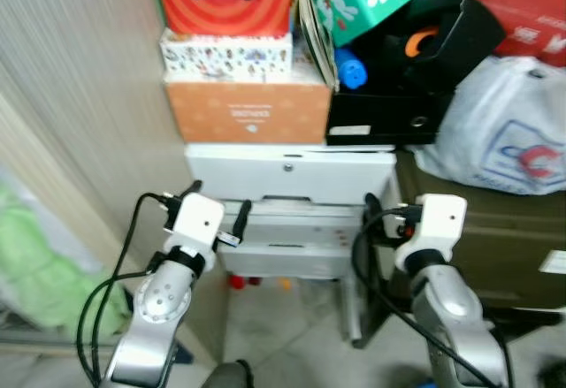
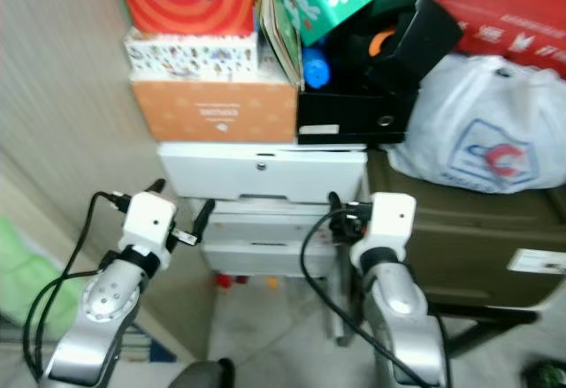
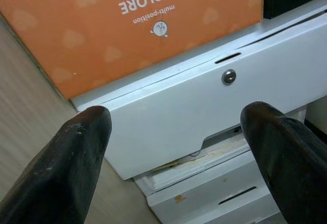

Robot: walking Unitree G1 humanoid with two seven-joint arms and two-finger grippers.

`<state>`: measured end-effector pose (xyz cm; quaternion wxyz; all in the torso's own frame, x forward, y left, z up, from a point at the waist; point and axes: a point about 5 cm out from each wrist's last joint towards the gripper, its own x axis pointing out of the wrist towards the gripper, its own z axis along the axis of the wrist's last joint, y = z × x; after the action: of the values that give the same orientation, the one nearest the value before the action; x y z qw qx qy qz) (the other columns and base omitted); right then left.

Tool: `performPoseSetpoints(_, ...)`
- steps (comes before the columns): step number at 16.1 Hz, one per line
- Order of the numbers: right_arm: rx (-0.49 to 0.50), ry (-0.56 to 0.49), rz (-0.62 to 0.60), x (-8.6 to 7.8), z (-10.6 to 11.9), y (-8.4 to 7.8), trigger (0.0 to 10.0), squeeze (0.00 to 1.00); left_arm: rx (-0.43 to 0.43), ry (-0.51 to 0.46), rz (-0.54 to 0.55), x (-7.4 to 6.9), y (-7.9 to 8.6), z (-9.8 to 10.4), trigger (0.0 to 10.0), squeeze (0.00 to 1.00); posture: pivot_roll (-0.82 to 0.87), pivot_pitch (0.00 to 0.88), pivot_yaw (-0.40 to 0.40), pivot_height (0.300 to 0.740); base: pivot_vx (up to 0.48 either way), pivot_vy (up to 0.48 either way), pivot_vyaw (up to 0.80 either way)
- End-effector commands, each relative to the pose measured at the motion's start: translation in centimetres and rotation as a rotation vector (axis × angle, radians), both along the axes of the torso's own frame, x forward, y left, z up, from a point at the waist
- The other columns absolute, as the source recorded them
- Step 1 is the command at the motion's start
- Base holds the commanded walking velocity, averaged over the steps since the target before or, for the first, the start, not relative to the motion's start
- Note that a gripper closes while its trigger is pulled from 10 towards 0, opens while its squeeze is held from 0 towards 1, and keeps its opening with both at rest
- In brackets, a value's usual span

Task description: Clean up the room

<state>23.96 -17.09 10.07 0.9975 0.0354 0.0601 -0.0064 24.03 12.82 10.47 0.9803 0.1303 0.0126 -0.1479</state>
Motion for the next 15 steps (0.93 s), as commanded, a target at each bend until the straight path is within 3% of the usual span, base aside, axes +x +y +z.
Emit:
performPoseSetpoints(1,0.0,-0.022,-0.012,0.0,0.6,-0.2,10.0,0.0,0.001,-0.009,-0.001,0.0,0.5,0.2,10.0,0.0,-0.04,0.0,0.027,0.74,0.0,0.0,0.58)
performPoseSetpoints(7,-0.018,-0.002,-0.006,-0.4,0.3,-0.3,10.0,0.0,-0.004,0.002,0.009,-0.7,1.2,0.1,10.0,0.0,-0.03,0.0,0.016,0.74,0.0,0.0,0.08)
performPoseSetpoints(12,-0.021,-0.002,-0.006,-0.2,0.3,-0.4,10.0,0.0,0.009,-0.024,0.01,-0.2,1.5,0.5,10.0,0.0,-0.02,0.0,0.008,0.74,0.0,0.0,0.8)
performPoseSetpoints(15,-0.025,-0.004,-0.003,-0.2,0.4,-0.5,10.0,0.0,0.016,-0.018,0.02,-0.6,1.8,0.3,10.0,0.0,-0.03,0.0,0.004,0.74,0.0,0.0,0.0)
